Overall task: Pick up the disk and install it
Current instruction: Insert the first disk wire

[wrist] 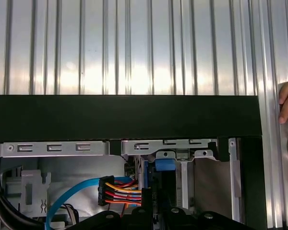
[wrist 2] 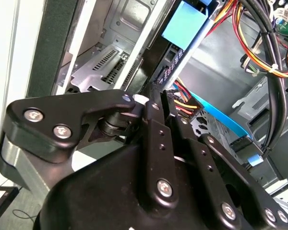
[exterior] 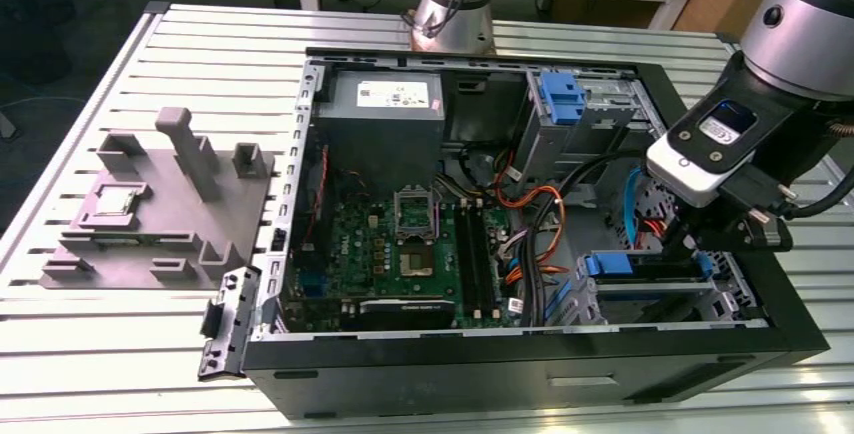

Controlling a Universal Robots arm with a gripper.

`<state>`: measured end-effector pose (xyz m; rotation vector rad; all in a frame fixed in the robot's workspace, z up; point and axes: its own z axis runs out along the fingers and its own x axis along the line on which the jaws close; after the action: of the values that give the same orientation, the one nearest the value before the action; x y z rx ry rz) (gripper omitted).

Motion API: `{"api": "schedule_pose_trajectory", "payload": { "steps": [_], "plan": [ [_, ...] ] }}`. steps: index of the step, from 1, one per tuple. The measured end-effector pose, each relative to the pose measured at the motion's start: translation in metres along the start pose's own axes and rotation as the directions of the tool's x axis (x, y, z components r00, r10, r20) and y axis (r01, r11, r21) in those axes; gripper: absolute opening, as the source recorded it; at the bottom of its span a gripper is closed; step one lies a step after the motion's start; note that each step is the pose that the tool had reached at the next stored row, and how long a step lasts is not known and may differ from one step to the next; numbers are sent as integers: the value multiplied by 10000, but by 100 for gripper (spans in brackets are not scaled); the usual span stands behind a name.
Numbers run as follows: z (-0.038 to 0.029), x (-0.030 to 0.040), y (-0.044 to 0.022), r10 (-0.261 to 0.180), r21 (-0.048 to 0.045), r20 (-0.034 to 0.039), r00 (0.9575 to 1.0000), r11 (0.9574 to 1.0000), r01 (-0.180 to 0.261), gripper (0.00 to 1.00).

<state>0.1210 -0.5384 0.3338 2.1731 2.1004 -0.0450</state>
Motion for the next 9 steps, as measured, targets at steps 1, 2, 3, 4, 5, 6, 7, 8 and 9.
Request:
{"api": "schedule_pose_trajectory", "payload": {
  "steps": [1, 2, 3, 4, 5, 6, 7, 8, 9],
  "plan": [
    [2, -5, 1, 1, 1, -18, 10000, 10000, -1, 17],
    [3, -11, 2, 2, 2, -38, 10000, 10000, -2, 17],
    [5, -15, 2, 4, 2, -54, 10000, 10000, -4, 17],
    [6, -17, 2, 4, 3, -61, 10000, 10000, -4, 17],
    [6, -17, 3, 4, 3, -63, 10000, 10000, -4, 17],
    [6, -17, 3, 4, 3, -65, 10000, 10000, -4, 17],
    [6, -18, 3, 4, 3, -66, 10000, 10000, -4, 17],
    [6, -19, 3, 4, 3, -67, 10000, 10000, -4, 17],
    [5, -19, 3, 4, 3, -68, 10000, 10000, -4, 17]
  ]
}}
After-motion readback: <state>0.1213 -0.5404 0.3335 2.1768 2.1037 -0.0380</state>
